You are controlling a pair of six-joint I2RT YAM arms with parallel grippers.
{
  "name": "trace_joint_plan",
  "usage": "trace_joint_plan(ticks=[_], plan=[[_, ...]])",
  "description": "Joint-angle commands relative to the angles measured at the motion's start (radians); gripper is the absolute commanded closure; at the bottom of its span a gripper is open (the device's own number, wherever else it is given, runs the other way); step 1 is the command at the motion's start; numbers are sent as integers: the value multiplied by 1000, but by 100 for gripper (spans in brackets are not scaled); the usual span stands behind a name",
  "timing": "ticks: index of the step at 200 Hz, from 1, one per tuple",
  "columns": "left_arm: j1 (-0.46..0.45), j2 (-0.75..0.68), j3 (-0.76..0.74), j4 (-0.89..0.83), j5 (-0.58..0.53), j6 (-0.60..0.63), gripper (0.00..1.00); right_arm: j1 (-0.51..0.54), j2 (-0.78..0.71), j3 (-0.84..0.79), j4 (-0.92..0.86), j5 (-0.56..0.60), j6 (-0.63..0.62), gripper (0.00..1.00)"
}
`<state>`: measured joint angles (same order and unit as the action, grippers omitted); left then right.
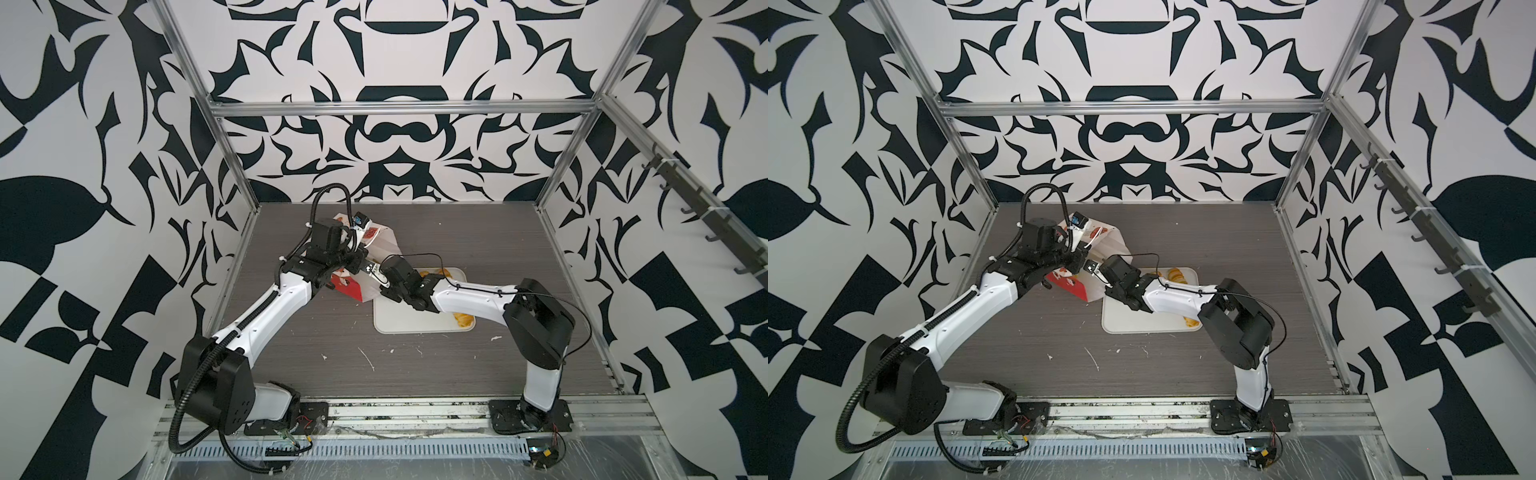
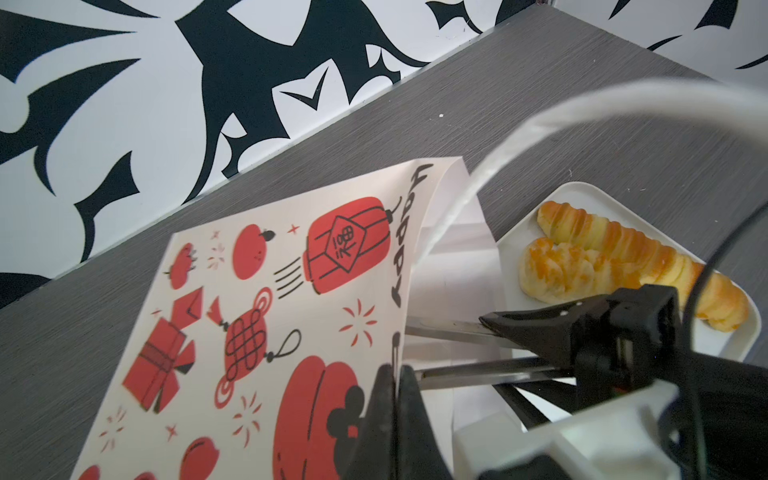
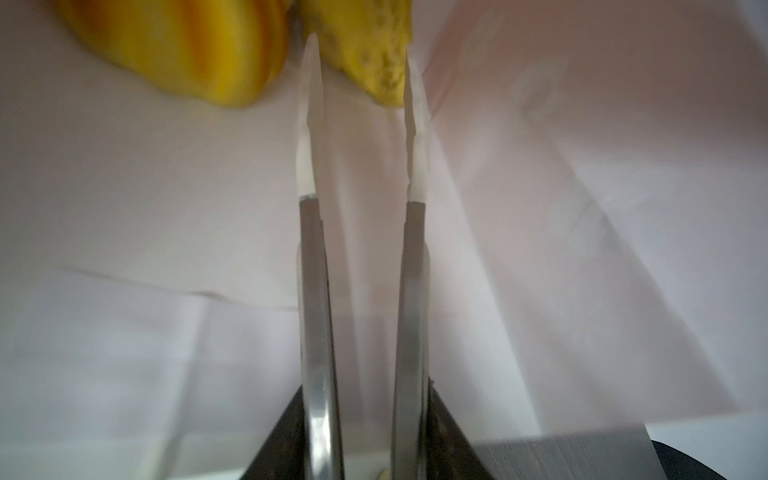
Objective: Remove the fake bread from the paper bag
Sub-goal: 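Insert the tongs deep into the bag toward the yellow striped bun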
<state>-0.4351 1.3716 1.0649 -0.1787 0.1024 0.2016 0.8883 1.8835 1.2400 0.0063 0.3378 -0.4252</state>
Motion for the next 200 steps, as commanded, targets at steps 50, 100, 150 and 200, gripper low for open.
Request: trace_joint_plan(ticks=[50, 100, 150, 200], plan=[[-4, -32, 22, -4, -64, 31, 100, 10, -116, -65, 62, 64, 21, 60], [-4, 3, 31, 1, -73, 28, 100, 1, -168, -84, 74, 15, 111, 62], [-5, 9, 5, 44, -70, -4, 100, -19, -166, -95, 84, -135, 309, 63], [-4, 3, -15, 62, -66, -16, 100, -24, -150, -178, 233, -220, 547, 66]])
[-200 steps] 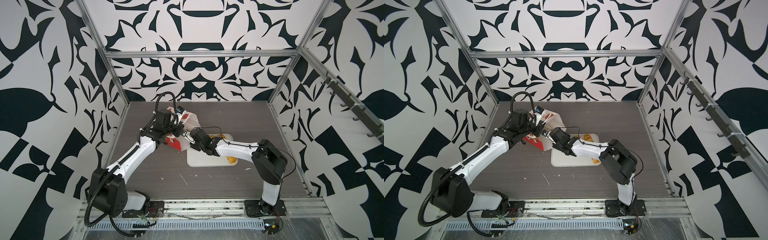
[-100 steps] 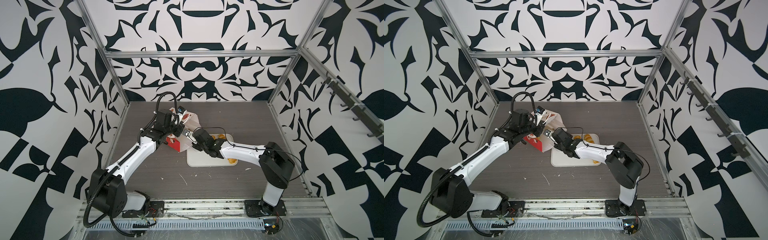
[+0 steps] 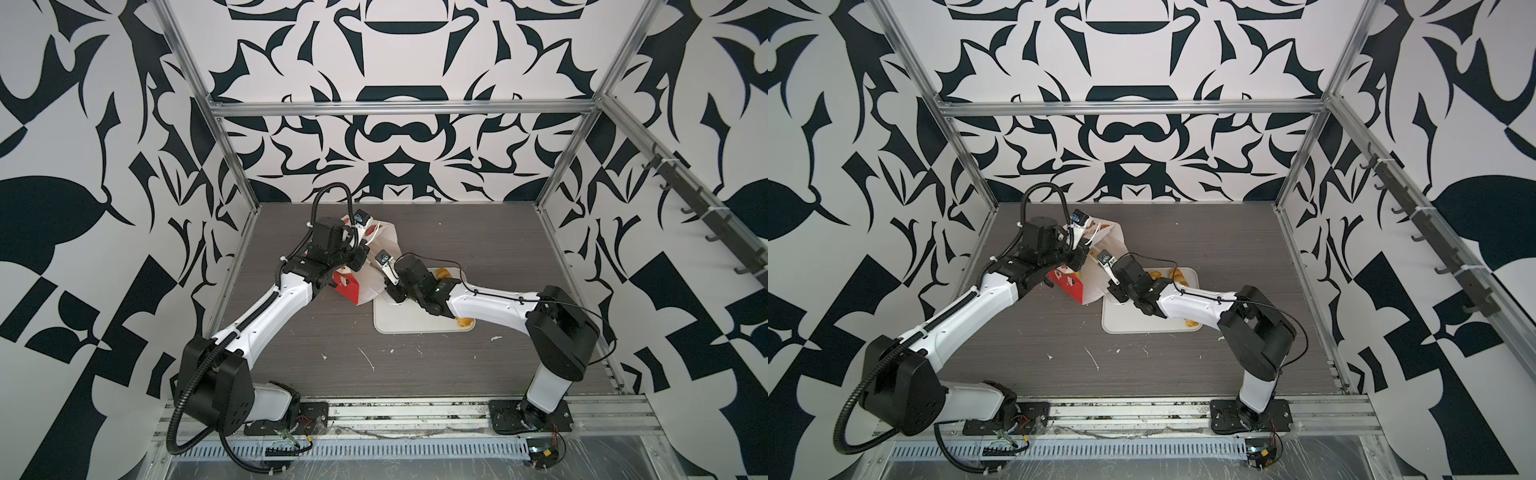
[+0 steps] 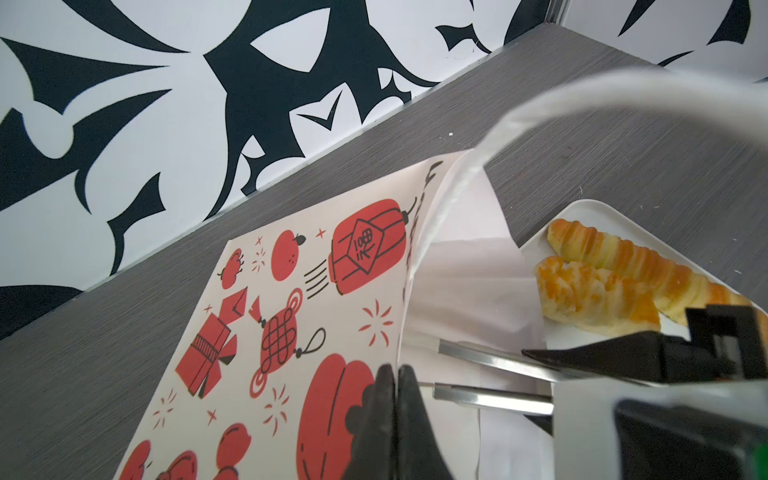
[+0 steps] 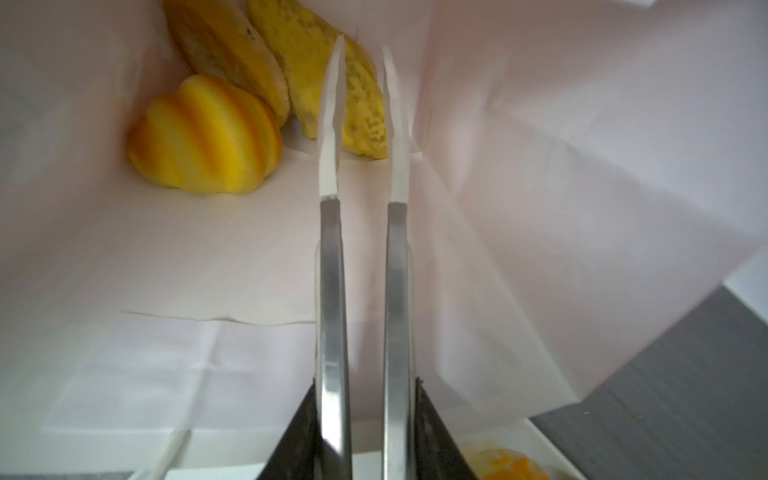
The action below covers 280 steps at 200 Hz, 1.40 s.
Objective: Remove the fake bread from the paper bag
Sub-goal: 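Insert the tongs deep into the bag toward the yellow striped bun, then position the open tongs around the yellow striped bun inside the bag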
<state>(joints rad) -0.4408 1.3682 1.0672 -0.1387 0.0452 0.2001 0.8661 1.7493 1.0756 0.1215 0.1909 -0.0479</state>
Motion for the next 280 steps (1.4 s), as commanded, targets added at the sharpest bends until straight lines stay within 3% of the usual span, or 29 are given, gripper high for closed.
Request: trace_joint_plan(ticks=[1, 33, 90, 128, 207, 240, 280], plan=[[1, 6, -17, 22, -9, -14, 100, -2, -15, -12, 116, -79, 173, 66], [2, 5, -28, 17, 3, -10, 100, -10, 46, 87, 14, -203, 223, 66], [-6, 14, -45, 1, 21, -5, 100, -11, 165, 300, -176, -293, 147, 64], [-9, 19, -46, -4, 19, -1, 100, -10, 216, 382, -227, -286, 104, 64], [-11, 23, -37, -31, 6, 8, 100, -10, 235, 459, -356, -79, -101, 62], [-11, 33, -14, -50, 2, 13, 100, -10, 239, 465, -341, -139, -123, 62], [-10, 29, -6, -77, -9, 29, 100, -39, 194, 425, -337, -263, -28, 62]])
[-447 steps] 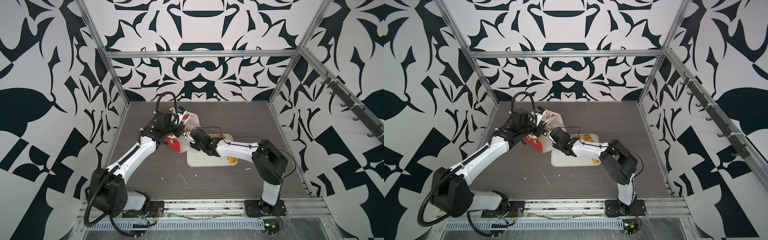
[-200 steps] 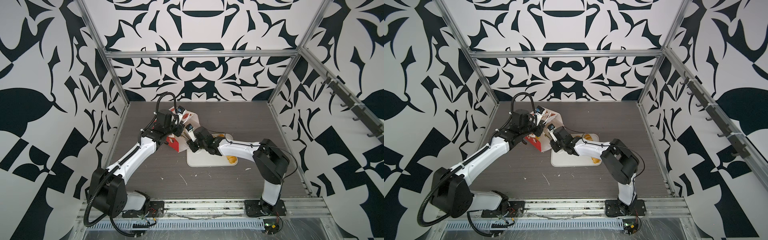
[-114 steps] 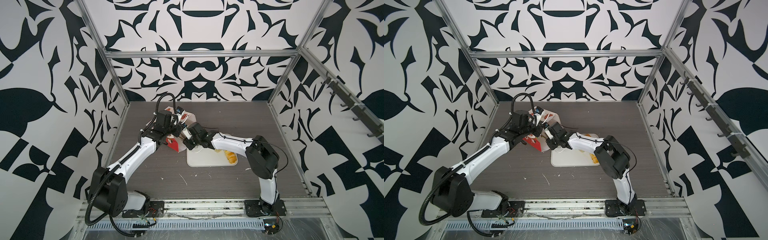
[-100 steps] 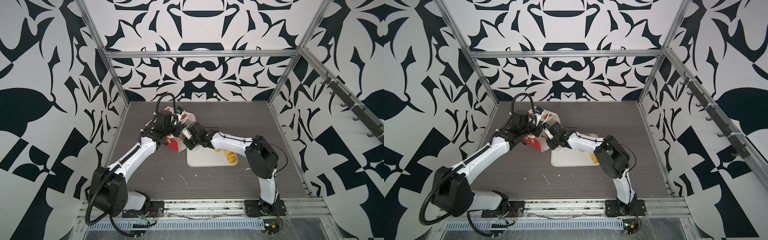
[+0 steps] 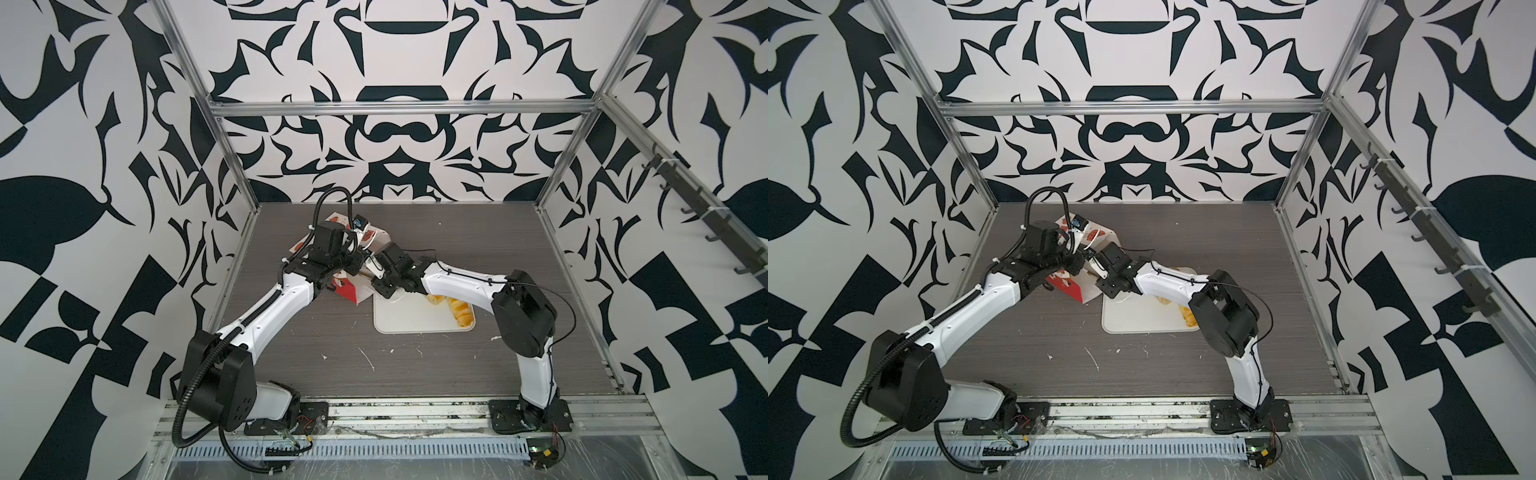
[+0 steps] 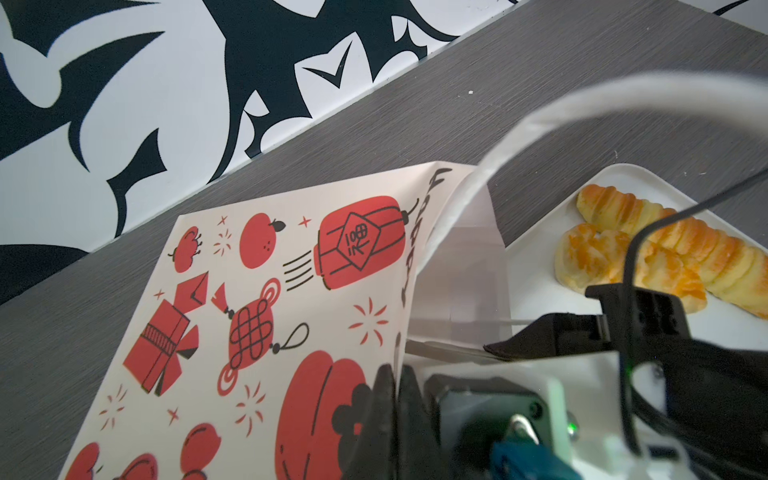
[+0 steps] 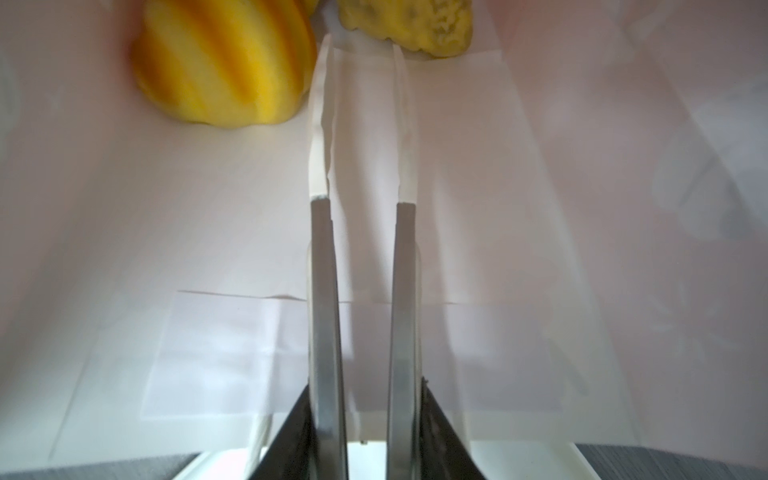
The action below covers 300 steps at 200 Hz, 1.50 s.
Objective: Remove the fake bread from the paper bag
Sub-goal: 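Position the open tongs around the yellow striped bun inside the bag, then close the tongs on the yellow striped bun with the right gripper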
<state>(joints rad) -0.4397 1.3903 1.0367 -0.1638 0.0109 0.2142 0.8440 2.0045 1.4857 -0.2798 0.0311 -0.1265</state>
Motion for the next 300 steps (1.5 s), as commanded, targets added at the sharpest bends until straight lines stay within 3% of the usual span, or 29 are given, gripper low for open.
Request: trace_joint_plan(ticks=[1, 73, 101, 216, 257, 300], plan=[[-11, 6, 24, -53, 25, 15, 100, -19, -64, 13, 65, -109, 54, 62], [-22, -12, 6, -76, 41, 45, 100, -131, -107, 13, 44, -508, 297, 61], [-32, -7, 8, -82, 34, 51, 100, -146, -72, 59, 12, -621, 308, 59], [-51, 9, 13, -88, 0, 62, 100, -140, 36, 177, -231, -690, 230, 56], [-52, 4, 13, -78, -33, 42, 100, -138, 1, 86, -152, -702, 267, 56], [-51, -17, 5, -60, -32, 30, 100, -138, -56, -50, 13, -668, 395, 56]])
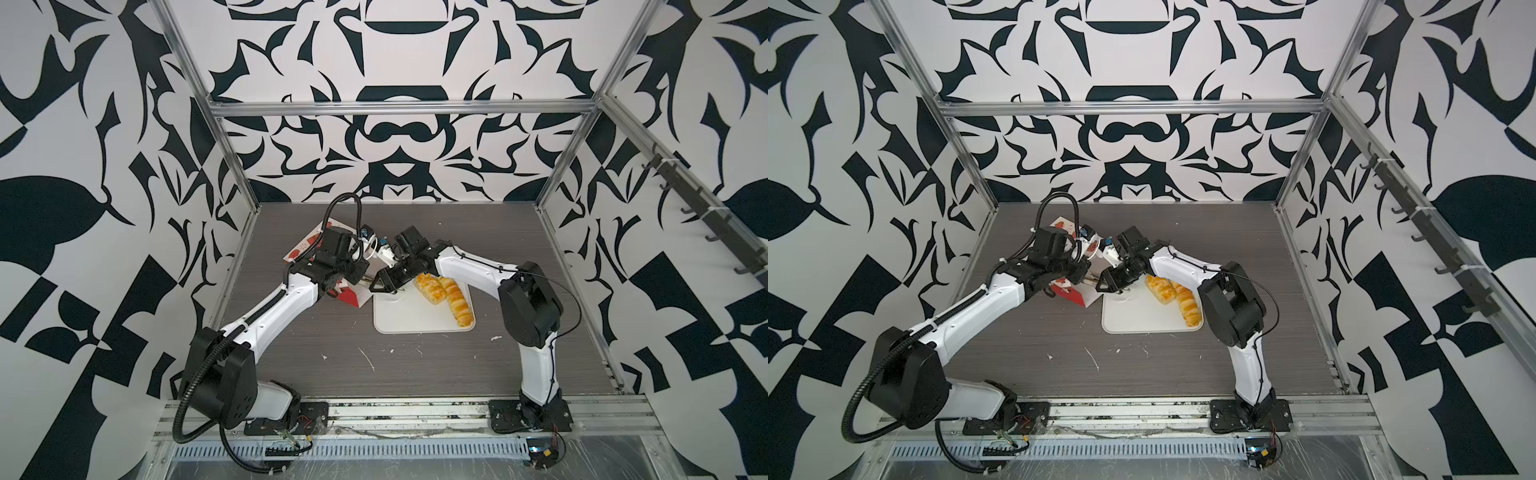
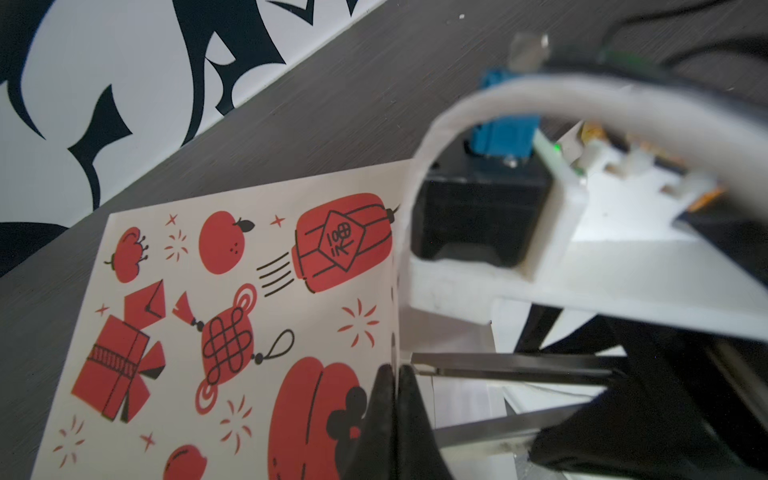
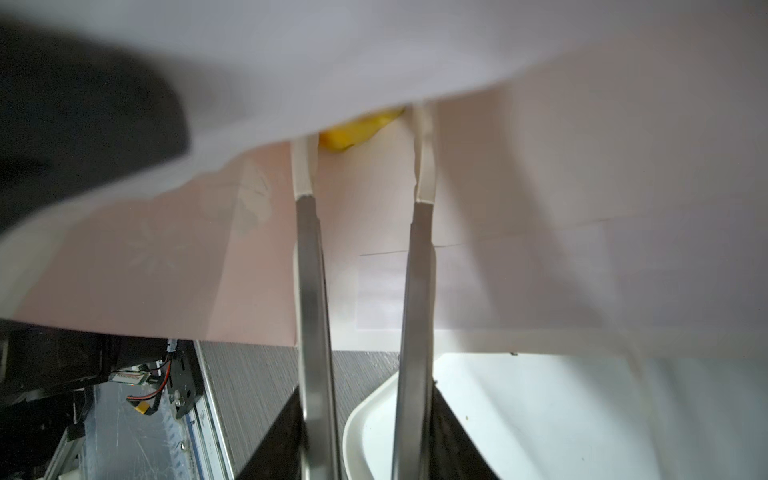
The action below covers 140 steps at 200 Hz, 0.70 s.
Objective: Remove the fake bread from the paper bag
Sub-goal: 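Close the tongs on the yellow striped bun with the right gripper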
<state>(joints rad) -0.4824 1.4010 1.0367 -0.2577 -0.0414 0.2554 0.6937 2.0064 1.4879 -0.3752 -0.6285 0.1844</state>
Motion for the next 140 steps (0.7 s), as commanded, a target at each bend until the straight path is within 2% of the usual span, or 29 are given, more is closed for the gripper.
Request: trace_joint_plan(ticks=[1, 47, 140], plan=[[-9, -28, 6, 34, 21, -12, 100, 12, -60, -55, 112, -8, 88, 56], [-10, -41, -4, 60, 13, -19, 100, 17, -86, -133, 211, -20, 159, 56], [-11, -39, 8, 79, 31, -29, 100, 49, -23, -58, 224, -43, 181, 56]])
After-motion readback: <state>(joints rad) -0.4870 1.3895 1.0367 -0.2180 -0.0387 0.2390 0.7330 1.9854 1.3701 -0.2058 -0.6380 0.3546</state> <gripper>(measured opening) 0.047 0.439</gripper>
